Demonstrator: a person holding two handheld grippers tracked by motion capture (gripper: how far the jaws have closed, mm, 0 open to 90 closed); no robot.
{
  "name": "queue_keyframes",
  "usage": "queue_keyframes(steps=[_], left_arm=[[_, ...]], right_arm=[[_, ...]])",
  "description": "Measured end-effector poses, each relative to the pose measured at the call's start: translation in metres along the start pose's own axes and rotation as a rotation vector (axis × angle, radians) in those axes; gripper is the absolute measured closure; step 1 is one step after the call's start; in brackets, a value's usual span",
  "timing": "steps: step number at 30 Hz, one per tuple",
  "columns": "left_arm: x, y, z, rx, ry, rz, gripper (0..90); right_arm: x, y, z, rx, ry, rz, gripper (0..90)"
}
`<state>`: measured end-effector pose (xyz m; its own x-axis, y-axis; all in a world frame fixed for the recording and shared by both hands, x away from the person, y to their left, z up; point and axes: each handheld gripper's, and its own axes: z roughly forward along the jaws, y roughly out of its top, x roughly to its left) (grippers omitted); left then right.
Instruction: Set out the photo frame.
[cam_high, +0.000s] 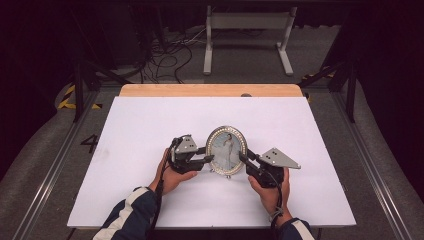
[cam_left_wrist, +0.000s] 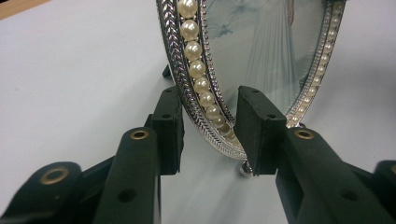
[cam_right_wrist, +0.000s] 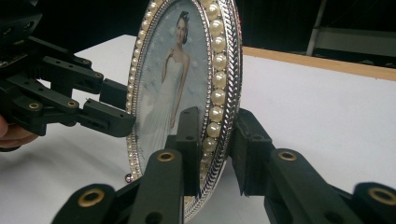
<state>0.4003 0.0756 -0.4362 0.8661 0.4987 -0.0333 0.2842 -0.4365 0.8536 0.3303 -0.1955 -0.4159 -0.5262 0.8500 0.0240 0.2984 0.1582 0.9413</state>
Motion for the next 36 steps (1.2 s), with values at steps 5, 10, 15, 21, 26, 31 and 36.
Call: queue_keyframes(steps=[5,10,15,21,26,31,36], left_arm=[[0.004,0.002,-0.004,-0.037,0.032,-0.042,47.8],[0.006,0.003,-0.004,-0.044,0.042,-0.054,48.4],[0.003,0.005,-0.004,-0.055,-0.005,-0.007,60.9],[0.004,0.004,-0.004,-0.041,0.003,0.012,66.0],[0.002,0.004,-0.007,-0.030,0.013,0.023,65.7],[0.001,0.002,-0.008,-0.028,0.020,0.029,65.7],[-0.002,0.000,-0.010,-0.019,0.035,0.035,65.8]], right_arm=[[0.000,0.000,-0.010,-0.012,-0.001,-0.012,73.4],[0.000,-0.001,-0.014,-0.015,-0.005,-0.017,78.0],[-0.001,-0.001,-0.013,-0.011,-0.013,-0.022,81.8],[-0.002,-0.001,-0.013,-0.014,-0.006,-0.018,81.9],[-0.002,-0.001,-0.011,-0.010,-0.006,-0.016,81.9],[-0.004,-0.001,-0.009,-0.005,0.000,-0.019,81.7],[-0.005,0.000,-0.007,-0.005,0.009,-0.019,81.5]])
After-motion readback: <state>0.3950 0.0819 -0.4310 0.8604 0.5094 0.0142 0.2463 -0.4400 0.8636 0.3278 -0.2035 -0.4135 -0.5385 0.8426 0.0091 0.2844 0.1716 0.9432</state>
